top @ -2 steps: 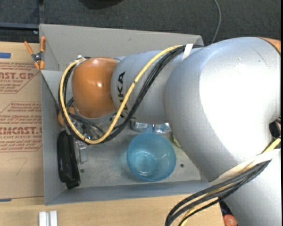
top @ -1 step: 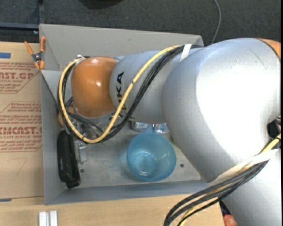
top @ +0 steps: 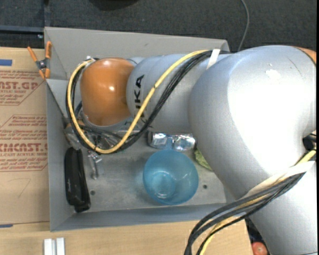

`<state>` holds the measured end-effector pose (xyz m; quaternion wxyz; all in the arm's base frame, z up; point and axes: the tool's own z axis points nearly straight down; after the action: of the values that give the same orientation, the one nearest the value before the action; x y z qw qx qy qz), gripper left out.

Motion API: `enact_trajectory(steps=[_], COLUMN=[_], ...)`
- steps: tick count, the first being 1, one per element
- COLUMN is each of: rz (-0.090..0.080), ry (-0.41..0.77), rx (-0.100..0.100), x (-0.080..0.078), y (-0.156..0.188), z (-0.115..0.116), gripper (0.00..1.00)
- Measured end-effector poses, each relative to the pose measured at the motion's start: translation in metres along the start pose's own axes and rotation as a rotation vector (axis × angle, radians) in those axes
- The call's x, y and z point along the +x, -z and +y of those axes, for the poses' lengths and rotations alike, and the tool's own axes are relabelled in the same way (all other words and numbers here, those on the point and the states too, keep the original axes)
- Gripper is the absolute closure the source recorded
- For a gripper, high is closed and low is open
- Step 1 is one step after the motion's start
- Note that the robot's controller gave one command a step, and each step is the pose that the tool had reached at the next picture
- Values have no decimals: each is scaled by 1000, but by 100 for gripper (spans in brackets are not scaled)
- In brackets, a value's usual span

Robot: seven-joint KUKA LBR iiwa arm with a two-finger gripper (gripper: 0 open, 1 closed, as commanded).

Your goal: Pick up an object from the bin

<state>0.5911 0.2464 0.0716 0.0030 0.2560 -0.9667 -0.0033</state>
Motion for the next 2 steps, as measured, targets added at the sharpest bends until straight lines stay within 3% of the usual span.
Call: enact_trajectory(steps=[1,2], rz=[-13,-12], ry=[179,209], rx=[8,4], x=[28,48], y=[2,3], z=[14,-80], gripper=[0,100])
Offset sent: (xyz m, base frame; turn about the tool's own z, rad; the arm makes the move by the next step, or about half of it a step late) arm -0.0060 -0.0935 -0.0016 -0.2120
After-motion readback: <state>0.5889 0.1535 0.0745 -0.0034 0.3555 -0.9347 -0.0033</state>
